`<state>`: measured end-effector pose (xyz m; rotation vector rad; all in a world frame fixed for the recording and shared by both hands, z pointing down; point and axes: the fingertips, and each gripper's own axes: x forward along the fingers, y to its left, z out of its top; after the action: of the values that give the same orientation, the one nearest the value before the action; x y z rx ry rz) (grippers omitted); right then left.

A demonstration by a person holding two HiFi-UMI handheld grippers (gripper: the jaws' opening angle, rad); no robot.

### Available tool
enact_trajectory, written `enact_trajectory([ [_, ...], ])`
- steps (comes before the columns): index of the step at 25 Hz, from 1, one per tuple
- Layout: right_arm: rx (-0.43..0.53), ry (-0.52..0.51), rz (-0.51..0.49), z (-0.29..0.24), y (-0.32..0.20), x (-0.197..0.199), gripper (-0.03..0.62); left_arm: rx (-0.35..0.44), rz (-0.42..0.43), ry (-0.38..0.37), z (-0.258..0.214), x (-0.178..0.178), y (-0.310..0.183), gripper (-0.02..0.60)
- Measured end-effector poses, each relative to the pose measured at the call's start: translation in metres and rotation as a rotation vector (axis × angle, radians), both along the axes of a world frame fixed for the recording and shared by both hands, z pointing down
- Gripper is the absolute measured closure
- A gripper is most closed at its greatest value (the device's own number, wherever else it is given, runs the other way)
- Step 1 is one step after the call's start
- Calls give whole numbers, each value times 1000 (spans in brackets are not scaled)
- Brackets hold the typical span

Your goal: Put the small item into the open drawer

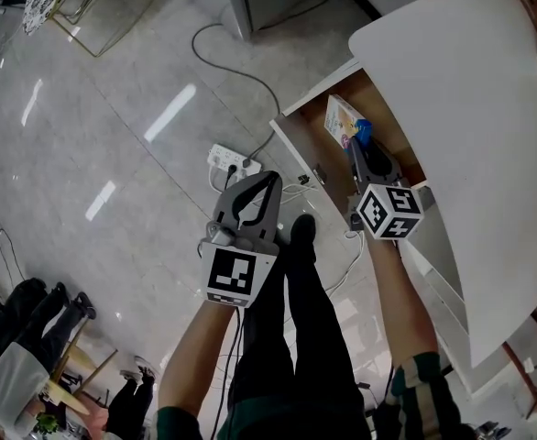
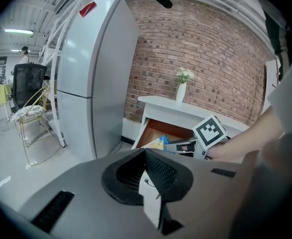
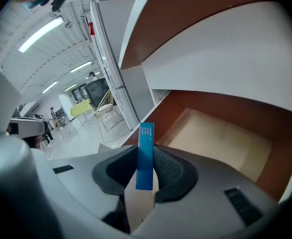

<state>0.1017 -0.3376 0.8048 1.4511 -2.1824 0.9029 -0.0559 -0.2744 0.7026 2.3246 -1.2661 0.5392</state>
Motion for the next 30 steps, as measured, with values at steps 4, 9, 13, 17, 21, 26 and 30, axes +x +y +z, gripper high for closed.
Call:
enact_trajectory([
  [4,-19,-12,21,6,-3,3,484,1,-7,10,0,2,-7,566],
  [9,-42,-24,54,15,-2,8,484,-2,-10,29,2,4,-9,566],
  [13,-64,-30,70,24,2,11,484,-13,-9,33,7,4,-4,566],
  [17,-82,-42,96,29,4,15,484,-25,-8,38,12,2,2,566],
  [21,-127,-53,114,40,11,16,484,-34,-12,43,15,-1,7,566],
  [26,-170,-74,154,49,16,21,484,-35,-10,38,17,-5,10,566],
  [30,-208,-63,179,54,17,24,487,-38,-16,44,16,-8,10,566],
])
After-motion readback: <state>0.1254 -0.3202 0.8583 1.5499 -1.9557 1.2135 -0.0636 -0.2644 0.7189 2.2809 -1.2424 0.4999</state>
